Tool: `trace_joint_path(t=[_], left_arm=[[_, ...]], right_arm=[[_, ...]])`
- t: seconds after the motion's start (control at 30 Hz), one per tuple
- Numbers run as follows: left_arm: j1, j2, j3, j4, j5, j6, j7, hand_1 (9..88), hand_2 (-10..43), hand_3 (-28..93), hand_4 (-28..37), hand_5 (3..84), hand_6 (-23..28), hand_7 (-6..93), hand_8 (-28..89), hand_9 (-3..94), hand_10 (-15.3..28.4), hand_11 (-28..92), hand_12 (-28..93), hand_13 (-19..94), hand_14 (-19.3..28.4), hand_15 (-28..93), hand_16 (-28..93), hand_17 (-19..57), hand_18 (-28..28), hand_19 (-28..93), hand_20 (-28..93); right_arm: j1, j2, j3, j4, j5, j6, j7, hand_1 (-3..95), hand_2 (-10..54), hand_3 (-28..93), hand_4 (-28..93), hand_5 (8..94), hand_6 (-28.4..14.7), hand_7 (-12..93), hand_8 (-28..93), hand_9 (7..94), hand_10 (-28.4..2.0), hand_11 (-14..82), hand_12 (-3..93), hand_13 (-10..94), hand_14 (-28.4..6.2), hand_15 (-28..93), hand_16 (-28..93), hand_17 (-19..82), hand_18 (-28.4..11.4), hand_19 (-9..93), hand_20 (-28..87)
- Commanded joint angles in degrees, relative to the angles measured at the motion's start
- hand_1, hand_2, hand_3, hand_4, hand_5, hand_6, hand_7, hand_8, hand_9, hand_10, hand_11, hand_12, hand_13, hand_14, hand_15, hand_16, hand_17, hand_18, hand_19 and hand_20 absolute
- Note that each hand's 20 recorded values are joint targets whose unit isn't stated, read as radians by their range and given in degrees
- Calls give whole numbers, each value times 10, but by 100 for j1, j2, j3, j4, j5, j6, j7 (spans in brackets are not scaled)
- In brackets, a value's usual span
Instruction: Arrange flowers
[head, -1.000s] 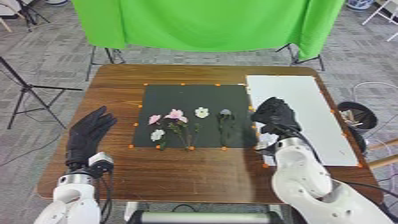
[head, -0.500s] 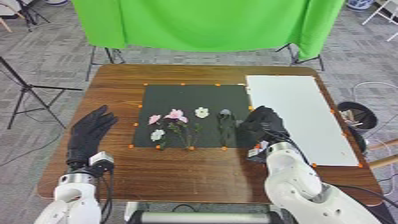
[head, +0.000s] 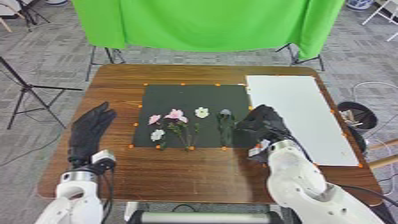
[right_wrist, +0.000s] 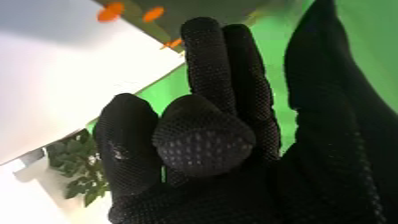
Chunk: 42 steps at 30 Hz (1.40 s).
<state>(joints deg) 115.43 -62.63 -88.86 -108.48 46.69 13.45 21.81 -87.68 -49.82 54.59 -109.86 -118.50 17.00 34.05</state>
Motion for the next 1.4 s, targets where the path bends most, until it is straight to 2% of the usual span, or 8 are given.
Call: trace_joint_path(t=[0.03,0.2,0.3,0.47,0.63,0.83,0.97,1.4], left_arm=[[-445,54,174,-46,345,-60,170,282,-1,733,-242,510,32,153,-80,486,131,212,116,360,134,159,-27,123,95,47,202],[-874,-66,417,-26,667,-120,375,281,-3,733,-245,509,31,153,-81,486,130,211,118,362,134,157,-18,122,95,46,204],[-1186,-238,593,53,949,-197,717,284,-5,733,-246,509,30,154,-81,487,131,211,117,363,134,156,-17,128,98,52,207],[-1384,-632,737,-35,1488,-20,1012,383,11,697,-225,512,13,177,-88,490,128,225,118,400,137,189,-16,211,120,125,298],[-1417,-909,772,-73,1965,-22,927,397,8,691,-214,507,2,186,-97,491,126,226,112,401,133,184,-21,196,106,53,280],[-1381,-1711,490,-39,2800,-315,760,333,-36,702,-209,503,-2,185,-99,492,122,222,108,394,136,178,-14,144,113,45,247],[-1380,-2048,440,-3,2742,-374,781,319,-46,709,-213,506,4,180,-96,492,121,220,110,401,150,188,-8,134,117,56,231],[-1452,-2163,334,16,2818,-360,888,308,-55,720,-213,512,6,171,-88,502,125,210,116,414,155,197,-9,138,115,54,222]], right_arm=[[-288,39,533,-457,123,-158,-115,334,-95,701,-140,699,-10,158,-108,761,-133,115,123,937,3,642,252,675,-147,932,561],[-787,-96,1510,-804,1777,142,-1312,253,-83,685,-121,674,-18,145,-97,717,-141,105,127,888,-33,553,272,587,-162,917,453],[-1119,-278,2339,-879,4034,-259,-2710,204,-36,703,-135,644,-29,129,-90,637,-158,83,126,642,-151,353,219,331,-193,658,373],[-1262,-550,2673,-853,6154,-797,-4951,84,1,744,-152,497,-13,95,-81,458,-148,50,103,346,-164,91,200,170,-156,168,277],[-1031,-891,2473,-742,5851,-609,-5785,32,18,761,-178,361,12,68,-78,349,-125,25,86,243,-126,35,156,127,-139,64,240],[-951,-1362,2418,-619,5562,-378,-5970,3,11,798,-189,367,15,81,-81,356,-124,30,83,231,-111,30,130,125,-126,43,228],[-1045,-1395,2550,-707,5335,-354,-5984,14,8,806,-185,403,11,94,-83,378,-124,37,86,254,-117,46,131,144,-133,51,234],[-1214,-1411,2782,-921,5284,-422,-5876,28,13,805,-177,449,12,108,-88,418,-129,46,93,302,-137,86,134,171,-154,65,253]])
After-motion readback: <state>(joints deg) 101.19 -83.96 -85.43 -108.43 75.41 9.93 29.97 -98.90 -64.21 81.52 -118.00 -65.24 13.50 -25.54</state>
